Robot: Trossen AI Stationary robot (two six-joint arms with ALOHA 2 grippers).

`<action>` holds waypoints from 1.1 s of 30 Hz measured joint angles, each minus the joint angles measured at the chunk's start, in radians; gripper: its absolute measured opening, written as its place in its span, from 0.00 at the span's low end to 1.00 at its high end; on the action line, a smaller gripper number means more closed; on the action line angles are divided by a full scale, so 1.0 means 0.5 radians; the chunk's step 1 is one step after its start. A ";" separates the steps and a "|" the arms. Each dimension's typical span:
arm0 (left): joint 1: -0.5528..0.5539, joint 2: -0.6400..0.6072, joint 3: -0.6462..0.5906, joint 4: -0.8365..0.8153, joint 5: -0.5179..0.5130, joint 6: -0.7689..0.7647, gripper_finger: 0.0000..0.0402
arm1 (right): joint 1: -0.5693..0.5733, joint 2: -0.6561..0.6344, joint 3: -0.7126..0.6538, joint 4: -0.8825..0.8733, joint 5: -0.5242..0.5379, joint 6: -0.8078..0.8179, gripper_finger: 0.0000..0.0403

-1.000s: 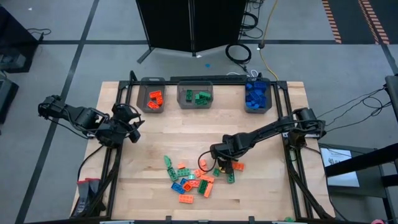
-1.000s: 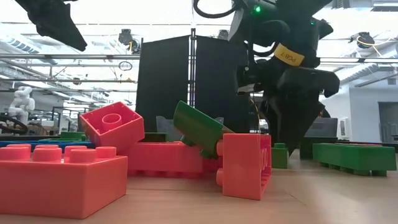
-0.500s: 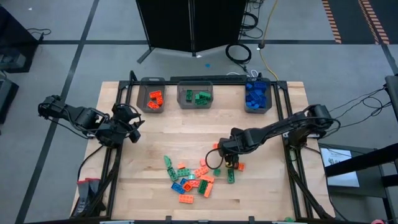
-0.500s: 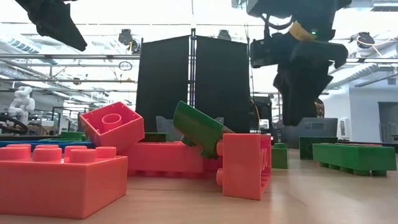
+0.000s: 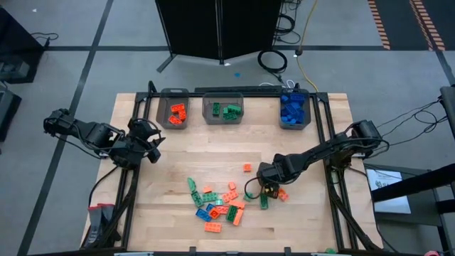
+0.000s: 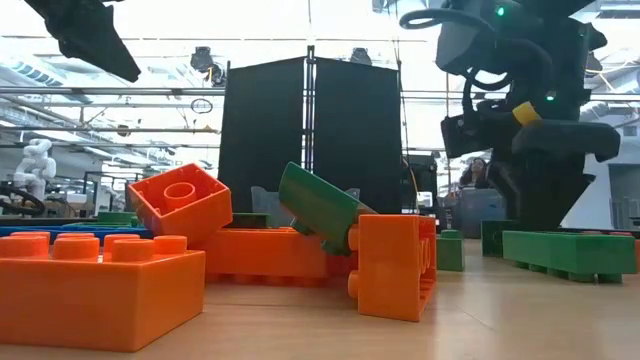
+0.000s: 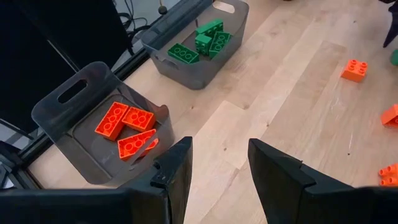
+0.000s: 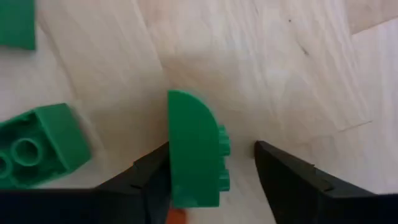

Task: Sort blocks
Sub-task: Put the green piece into the middle black bin

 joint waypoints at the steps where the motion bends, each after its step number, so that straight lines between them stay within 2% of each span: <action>1: 0.000 0.001 0.000 0.000 -0.002 0.001 0.40 | 0.000 -0.001 -0.011 0.004 -0.001 0.010 0.48; 6: 0.000 0.001 0.000 -0.003 -0.035 0.014 0.40 | 0.000 0.003 0.008 0.070 -0.005 -0.067 0.19; 13: 0.000 0.000 0.000 -0.006 -0.074 0.014 0.40 | -0.053 0.015 0.128 0.123 0.016 -0.155 0.19; 18: 0.000 0.000 0.000 -0.011 -0.077 0.005 0.40 | -0.164 0.013 0.408 0.077 0.072 -0.316 0.19; 22: 0.000 0.000 0.000 -0.011 -0.077 0.004 0.40 | -0.407 0.013 0.638 0.155 0.165 -0.551 0.19; 26: 0.000 0.000 0.000 -0.011 -0.082 0.004 0.40 | -0.752 0.066 0.742 0.444 0.163 -0.723 0.19; 29: 0.000 0.001 0.000 -0.011 -0.083 0.003 0.40 | -1.023 0.155 0.830 0.604 0.166 -0.779 0.19; 33: 0.000 0.000 0.000 -0.011 -0.086 -0.001 0.40 | -1.290 0.340 1.063 0.652 0.152 -0.813 0.19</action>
